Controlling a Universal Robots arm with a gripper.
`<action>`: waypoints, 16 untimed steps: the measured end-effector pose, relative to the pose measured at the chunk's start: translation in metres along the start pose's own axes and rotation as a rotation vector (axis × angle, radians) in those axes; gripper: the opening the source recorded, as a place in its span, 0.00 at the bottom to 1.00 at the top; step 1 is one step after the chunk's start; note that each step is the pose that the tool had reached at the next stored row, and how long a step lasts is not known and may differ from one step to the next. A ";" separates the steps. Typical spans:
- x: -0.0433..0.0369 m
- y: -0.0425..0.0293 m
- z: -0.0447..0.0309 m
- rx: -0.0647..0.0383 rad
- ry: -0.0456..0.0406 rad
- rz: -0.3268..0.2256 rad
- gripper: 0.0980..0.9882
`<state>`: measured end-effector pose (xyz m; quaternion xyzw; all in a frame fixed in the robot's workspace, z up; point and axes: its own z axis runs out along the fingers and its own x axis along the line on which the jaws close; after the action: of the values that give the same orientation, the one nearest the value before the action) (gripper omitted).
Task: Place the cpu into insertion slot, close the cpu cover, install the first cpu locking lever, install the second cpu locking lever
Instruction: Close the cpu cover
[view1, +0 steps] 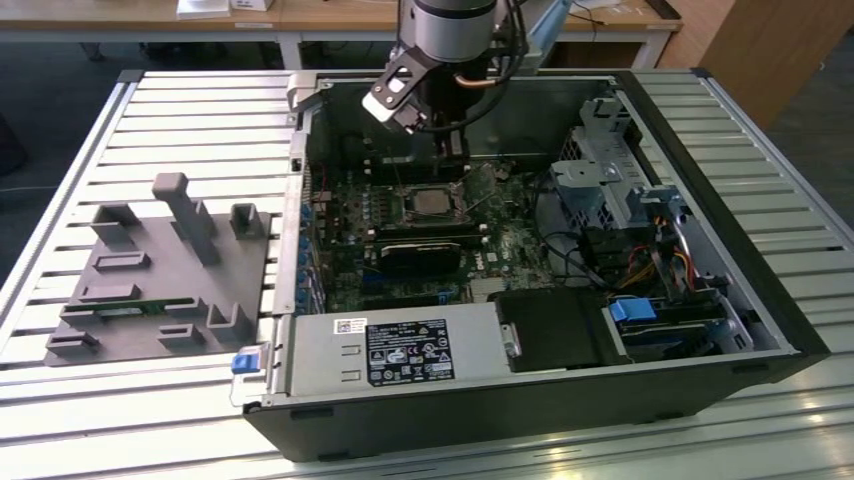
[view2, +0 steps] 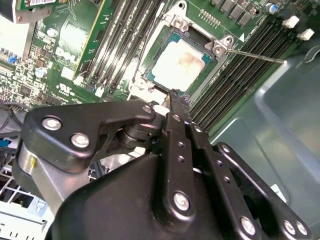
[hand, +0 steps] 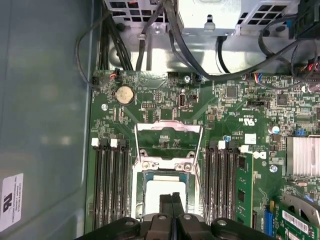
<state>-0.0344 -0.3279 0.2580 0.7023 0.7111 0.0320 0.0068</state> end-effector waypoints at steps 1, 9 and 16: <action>0.0000 0.0009 0.0000 0.000 -0.0001 0.000 0.01; -0.0002 0.0170 0.0009 0.000 -0.0001 0.000 0.01; -0.0005 0.0372 0.0021 0.000 -0.0001 0.000 0.01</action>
<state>0.0029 -0.3279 0.2580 0.7023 0.7111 0.0319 0.0068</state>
